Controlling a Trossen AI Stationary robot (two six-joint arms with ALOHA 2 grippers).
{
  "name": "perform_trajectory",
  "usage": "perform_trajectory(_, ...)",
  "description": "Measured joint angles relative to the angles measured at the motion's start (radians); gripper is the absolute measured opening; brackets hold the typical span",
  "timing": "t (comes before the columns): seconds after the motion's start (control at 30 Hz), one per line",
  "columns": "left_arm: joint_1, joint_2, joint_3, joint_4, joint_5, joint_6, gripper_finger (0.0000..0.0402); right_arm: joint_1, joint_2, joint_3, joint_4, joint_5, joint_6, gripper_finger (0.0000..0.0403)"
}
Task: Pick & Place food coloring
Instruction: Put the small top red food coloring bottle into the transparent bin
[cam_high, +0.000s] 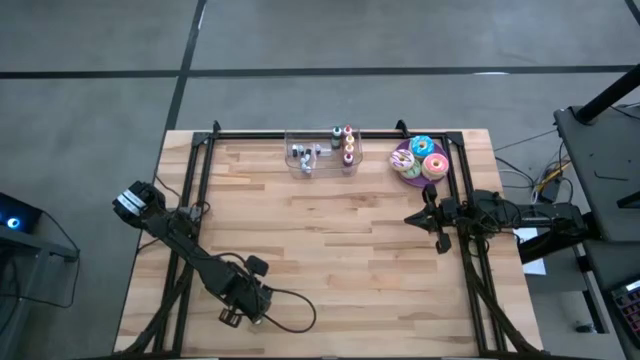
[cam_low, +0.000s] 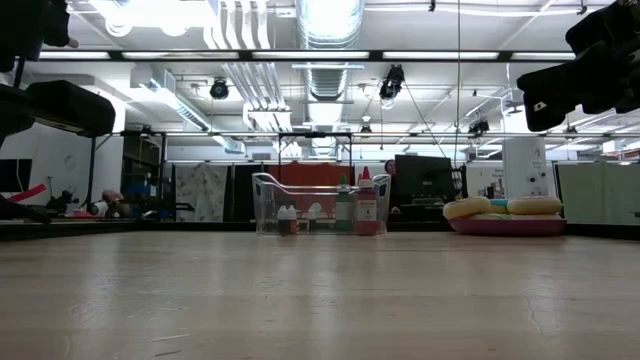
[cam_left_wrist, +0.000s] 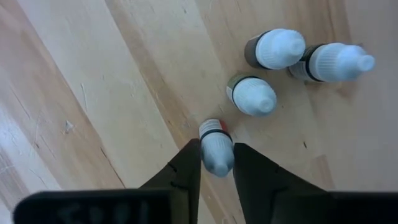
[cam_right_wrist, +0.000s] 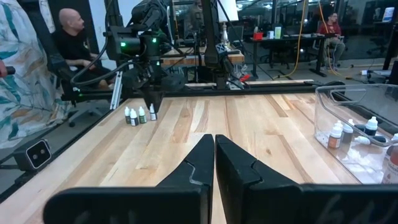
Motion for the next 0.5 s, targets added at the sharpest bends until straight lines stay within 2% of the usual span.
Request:
perform_trajectory(0.17, 0.004, 0.0, 0.0, 0.0, 0.002, 0.0, 0.0034, 0.0, 0.0, 0.0, 0.0, 0.0, 0.0, 0.0009)
perform_trajectory(0.5, 0.047, -0.023, 0.012, 0.0, 0.038, -0.001, 0.0038, 0.0, 0.0, 0.0, 0.0, 0.0, 0.0, 0.0009)
